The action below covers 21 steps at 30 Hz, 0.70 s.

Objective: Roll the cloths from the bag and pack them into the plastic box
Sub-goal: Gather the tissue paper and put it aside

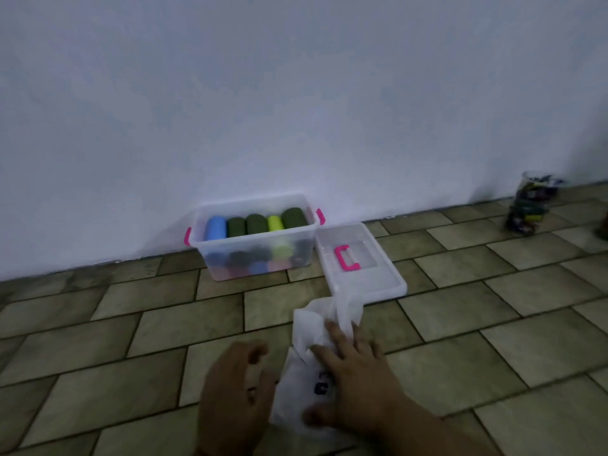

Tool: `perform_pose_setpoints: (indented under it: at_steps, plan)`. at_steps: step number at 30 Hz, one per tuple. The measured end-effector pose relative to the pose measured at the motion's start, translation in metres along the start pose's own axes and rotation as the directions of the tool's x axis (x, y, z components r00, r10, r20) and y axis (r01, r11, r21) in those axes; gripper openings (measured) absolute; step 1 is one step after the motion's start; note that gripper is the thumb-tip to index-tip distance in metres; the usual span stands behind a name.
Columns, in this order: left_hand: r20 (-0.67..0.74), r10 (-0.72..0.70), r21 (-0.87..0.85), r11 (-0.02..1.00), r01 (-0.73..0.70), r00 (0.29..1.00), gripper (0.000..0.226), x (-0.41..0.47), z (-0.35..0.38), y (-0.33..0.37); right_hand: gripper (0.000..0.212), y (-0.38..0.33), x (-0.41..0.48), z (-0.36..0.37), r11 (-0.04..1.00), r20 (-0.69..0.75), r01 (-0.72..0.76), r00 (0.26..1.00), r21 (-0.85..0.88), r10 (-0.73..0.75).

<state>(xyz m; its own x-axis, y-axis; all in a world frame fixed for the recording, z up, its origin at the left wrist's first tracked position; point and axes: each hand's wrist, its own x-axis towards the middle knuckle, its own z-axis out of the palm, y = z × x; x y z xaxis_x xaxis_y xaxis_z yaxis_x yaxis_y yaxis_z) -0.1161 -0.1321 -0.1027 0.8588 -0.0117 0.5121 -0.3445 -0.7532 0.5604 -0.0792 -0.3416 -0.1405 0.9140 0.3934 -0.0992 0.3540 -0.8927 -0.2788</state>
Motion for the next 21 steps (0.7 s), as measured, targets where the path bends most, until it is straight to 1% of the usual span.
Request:
perform_pose_setpoints:
  at_steps: [1,3,4,6,8,9,10,12,13,15,17,18,19,21]
  plan:
    - [-0.017,-0.022,0.009,1.0,0.022,1.0,0.037,0.008,0.002,0.0,0.098,0.002,-0.004,-0.001,1.0,-0.006,-0.027,1.0,0.002,0.027]
    - [0.015,-0.034,0.029,0.999,0.034,0.999,0.044,0.024,0.022,0.015,0.093,0.027,-0.02,-0.008,0.988,-0.085,-0.15,0.985,0.028,0.152]
    - [0.055,-0.023,0.062,0.998,0.019,0.998,0.046,0.027,0.039,0.027,0.091,0.049,-0.033,-0.014,0.968,-0.136,-0.245,0.959,0.048,0.249]
    - [0.231,0.04,0.15,0.986,-0.076,0.972,0.053,0.025,0.077,0.056,0.087,0.103,-0.064,-0.029,0.901,-0.231,-0.424,0.871,0.09,0.433]
    - [0.47,0.054,0.212,0.962,-0.172,0.881,0.062,0.015,0.123,0.091,0.086,0.162,-0.098,-0.043,0.819,-0.262,-0.564,0.778,0.107,0.571]
    - [0.572,0.052,0.214,0.954,-0.211,0.819,0.066,0.012,0.147,0.109,0.087,0.186,-0.114,-0.049,0.774,-0.245,-0.621,0.737,0.121,0.63]
    - [0.638,0.056,0.21,0.947,-0.244,0.768,0.068,0.01,0.168,0.125,0.088,0.205,-0.126,-0.052,0.739,-0.233,-0.658,0.704,0.143,0.671]
    - [0.713,0.047,0.215,0.935,-0.282,0.7,0.07,0.01,0.199,0.154,0.088,0.225,-0.14,-0.048,0.716,-0.268,-0.679,0.668,0.163,0.694]
    - [0.719,0.036,0.235,0.928,-0.29,0.694,0.069,0.009,0.212,0.162,0.087,0.229,-0.144,-0.045,0.725,-0.313,-0.67,0.661,0.163,0.682]
    - [0.71,0.014,0.269,0.919,-0.289,0.704,0.069,0.006,0.226,0.17,0.084,0.234,-0.148,-0.037,0.748,-0.37,-0.645,0.663,0.159,0.651]
    - [0.676,0.008,0.3,0.911,-0.285,0.737,0.071,0.009,0.226,0.165,0.085,0.235,-0.143,-0.039,0.756,-0.378,-0.632,0.666,0.172,0.643]
    - [0.688,0.019,0.295,0.906,-0.303,0.725,0.073,0.007,0.232,0.165,0.087,0.239,-0.145,-0.035,0.744,-0.375,-0.645,0.656,0.172,0.655]
    - [0.683,0.02,0.295,0.907,-0.301,0.73,0.075,0.007,0.233,0.165,0.087,0.241,-0.144,-0.036,0.743,-0.378,-0.647,0.653,0.171,0.656]
    - [0.65,0.023,0.308,0.906,-0.291,0.76,0.076,0.013,0.228,0.164,0.085,0.24,-0.139,-0.04,0.769,-0.394,-0.617,0.672,0.169,0.626]
